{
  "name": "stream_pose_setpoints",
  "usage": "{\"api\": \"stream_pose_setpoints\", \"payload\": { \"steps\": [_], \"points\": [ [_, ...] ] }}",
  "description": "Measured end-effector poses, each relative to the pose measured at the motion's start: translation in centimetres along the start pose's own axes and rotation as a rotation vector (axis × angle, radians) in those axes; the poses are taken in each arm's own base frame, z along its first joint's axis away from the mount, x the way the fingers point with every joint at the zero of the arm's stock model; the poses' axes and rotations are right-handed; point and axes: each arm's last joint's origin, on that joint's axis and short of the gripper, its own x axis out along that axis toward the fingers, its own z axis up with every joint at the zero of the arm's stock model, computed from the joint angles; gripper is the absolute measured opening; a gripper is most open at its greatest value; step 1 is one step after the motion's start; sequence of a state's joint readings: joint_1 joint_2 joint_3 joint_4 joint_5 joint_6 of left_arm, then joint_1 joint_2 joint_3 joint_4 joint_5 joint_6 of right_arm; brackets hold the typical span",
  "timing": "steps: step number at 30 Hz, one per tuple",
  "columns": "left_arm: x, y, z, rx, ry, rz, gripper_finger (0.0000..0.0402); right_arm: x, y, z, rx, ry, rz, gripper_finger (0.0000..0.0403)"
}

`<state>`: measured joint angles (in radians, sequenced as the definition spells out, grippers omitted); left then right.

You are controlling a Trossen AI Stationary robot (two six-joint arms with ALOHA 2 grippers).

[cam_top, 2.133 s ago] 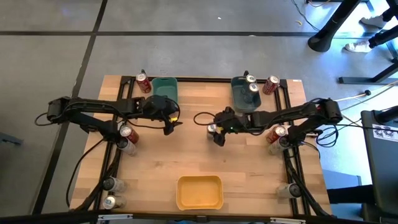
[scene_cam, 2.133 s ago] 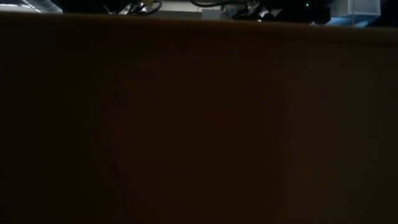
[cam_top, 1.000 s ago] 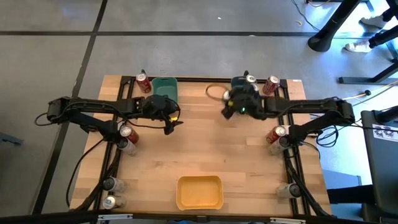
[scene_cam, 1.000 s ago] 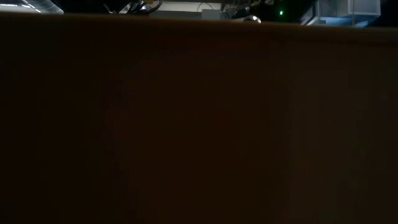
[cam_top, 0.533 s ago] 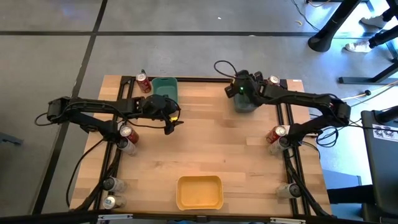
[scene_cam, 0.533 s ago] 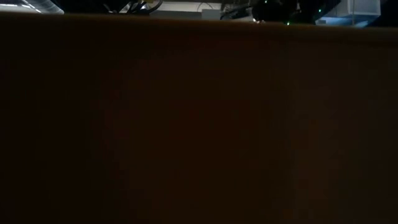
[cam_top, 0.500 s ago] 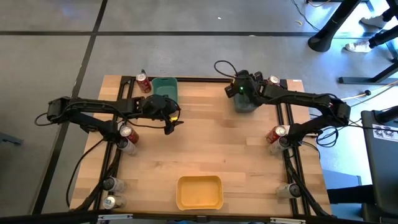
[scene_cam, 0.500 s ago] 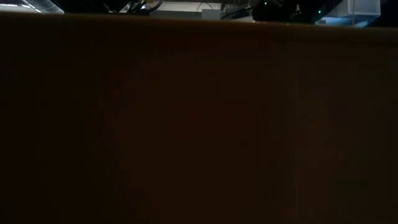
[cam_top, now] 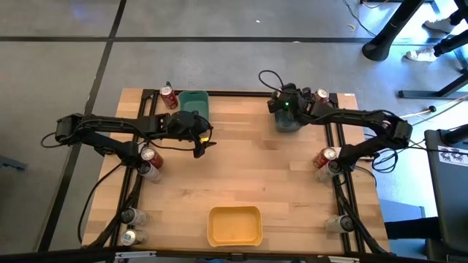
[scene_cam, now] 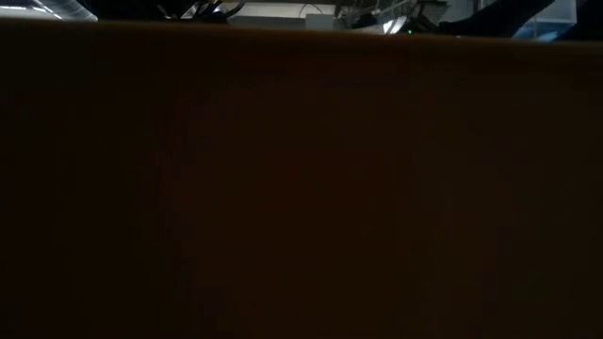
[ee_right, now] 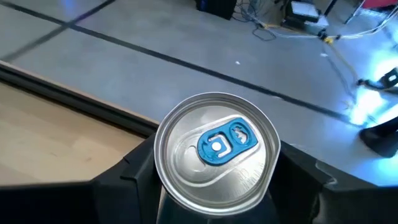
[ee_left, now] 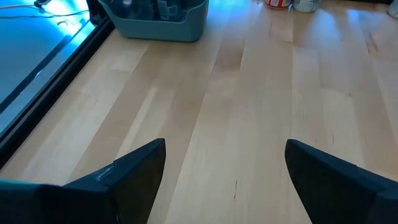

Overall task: Sort soda cans
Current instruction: Put the top blue soda can into the blue bin

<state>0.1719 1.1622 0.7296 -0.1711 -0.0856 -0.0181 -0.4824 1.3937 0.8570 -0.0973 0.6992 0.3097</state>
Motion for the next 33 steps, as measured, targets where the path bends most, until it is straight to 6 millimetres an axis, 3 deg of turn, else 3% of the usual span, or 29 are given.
{"api": "stream_pose_setpoints", "payload": {
  "steps": [13,21,29,33],
  "points": [
    [0.0,0.0,0.0,-0.001,-0.001,0.000,0.0317,2.1,0.6,-3.1,-0.014,0.062,0.009,0.0217],
    [0.0,0.0,0.0,-0.005,-0.001,0.000,0.0317,2.7,1.0,-3.4,0.002,0.049,0.000,0.0220],
    [0.0,0.0,0.0,-0.003,-0.001,0.000,0.0317,2.7,1.0,-3.4,0.001,0.049,0.003,0.0322],
    [0.0,0.0,0.0,-0.004,-0.001,0.000,0.0317,2.7,1.0,-3.3,-0.003,0.048,0.004,0.0353]
  ]
}}
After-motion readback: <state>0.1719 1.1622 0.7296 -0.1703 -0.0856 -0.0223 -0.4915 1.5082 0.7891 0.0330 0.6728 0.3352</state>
